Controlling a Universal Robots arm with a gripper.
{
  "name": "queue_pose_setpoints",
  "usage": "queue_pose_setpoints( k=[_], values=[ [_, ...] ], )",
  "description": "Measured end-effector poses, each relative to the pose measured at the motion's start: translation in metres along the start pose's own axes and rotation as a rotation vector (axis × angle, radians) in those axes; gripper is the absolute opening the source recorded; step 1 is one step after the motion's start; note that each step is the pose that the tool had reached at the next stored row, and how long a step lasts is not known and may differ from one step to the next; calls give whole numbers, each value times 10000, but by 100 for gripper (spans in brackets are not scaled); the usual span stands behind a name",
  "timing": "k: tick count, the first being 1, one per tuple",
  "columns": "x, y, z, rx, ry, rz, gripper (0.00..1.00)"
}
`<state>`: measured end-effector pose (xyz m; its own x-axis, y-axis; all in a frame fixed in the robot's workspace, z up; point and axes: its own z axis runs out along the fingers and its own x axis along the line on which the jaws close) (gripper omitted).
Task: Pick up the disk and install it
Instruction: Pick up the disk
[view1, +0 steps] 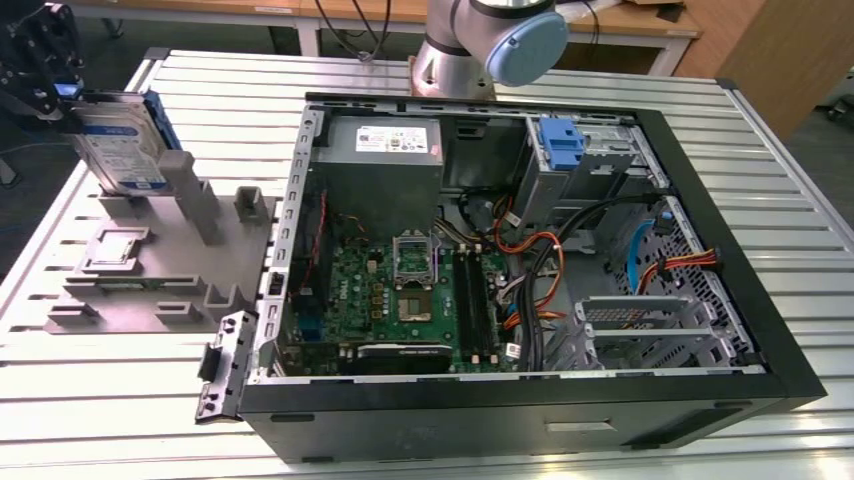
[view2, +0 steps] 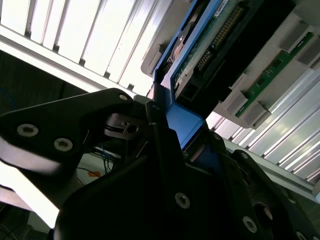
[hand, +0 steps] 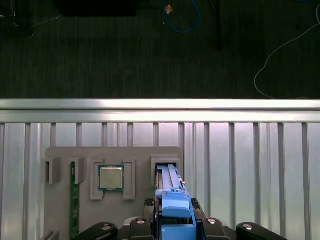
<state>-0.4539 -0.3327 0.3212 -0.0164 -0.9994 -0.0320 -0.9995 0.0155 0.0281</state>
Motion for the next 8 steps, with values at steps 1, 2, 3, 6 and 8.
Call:
queue_pose_setpoints(
  k=[1,2,3,6,8],
  values=[
    [0,0,-1,2,-1,0,37],
    [0,0,-3,1,0,-1,37],
    [0,0,-4,1,0,0,37],
    [0,0,-8,1,-1,0,37],
    [0,0,-10,0,0,0,37]
  ],
)
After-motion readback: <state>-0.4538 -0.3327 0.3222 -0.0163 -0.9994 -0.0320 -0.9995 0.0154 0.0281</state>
